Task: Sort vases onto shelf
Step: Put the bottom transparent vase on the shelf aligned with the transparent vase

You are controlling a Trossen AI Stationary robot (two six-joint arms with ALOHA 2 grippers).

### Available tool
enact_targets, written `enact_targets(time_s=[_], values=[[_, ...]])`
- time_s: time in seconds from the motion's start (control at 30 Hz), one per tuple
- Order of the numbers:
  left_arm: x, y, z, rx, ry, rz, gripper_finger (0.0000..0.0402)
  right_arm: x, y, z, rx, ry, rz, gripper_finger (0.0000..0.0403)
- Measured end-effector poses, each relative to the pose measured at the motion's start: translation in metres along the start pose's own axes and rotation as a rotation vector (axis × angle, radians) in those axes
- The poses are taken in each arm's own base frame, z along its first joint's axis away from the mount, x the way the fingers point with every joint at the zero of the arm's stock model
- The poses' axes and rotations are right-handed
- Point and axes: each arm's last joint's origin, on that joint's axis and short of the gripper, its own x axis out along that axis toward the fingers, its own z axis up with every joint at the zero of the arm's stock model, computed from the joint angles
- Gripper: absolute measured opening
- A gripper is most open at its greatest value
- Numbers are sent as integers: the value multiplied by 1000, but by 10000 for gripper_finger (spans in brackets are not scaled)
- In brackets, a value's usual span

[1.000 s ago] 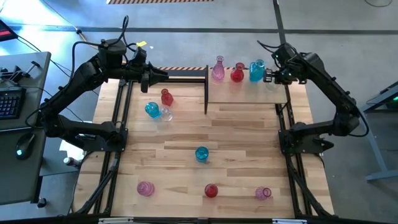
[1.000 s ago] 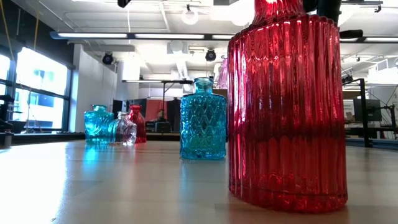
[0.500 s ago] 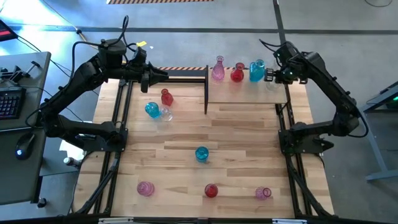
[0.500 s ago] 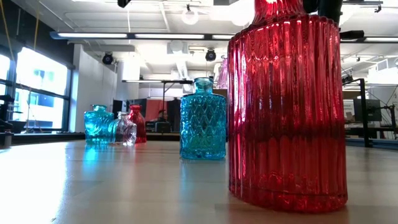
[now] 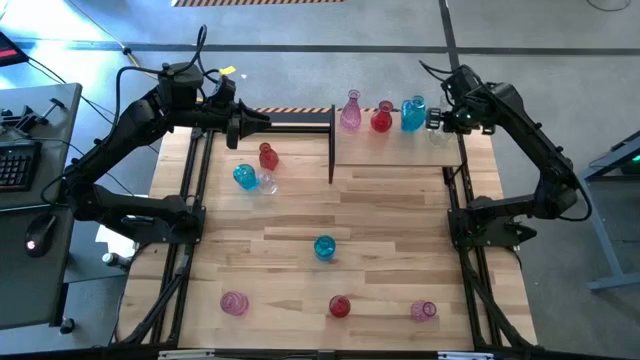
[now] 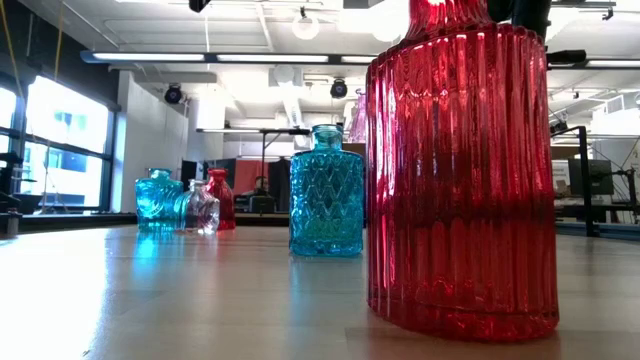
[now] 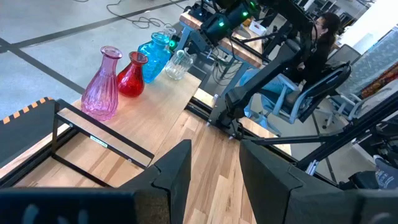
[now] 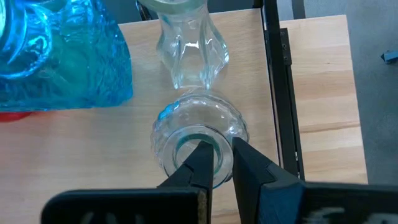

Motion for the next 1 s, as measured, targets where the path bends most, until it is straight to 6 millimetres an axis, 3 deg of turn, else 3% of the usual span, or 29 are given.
enact_targets(time_s=[1.0], values=[[0,0,0,0,0,0,127,0,0,-1,17,23,8,21]])
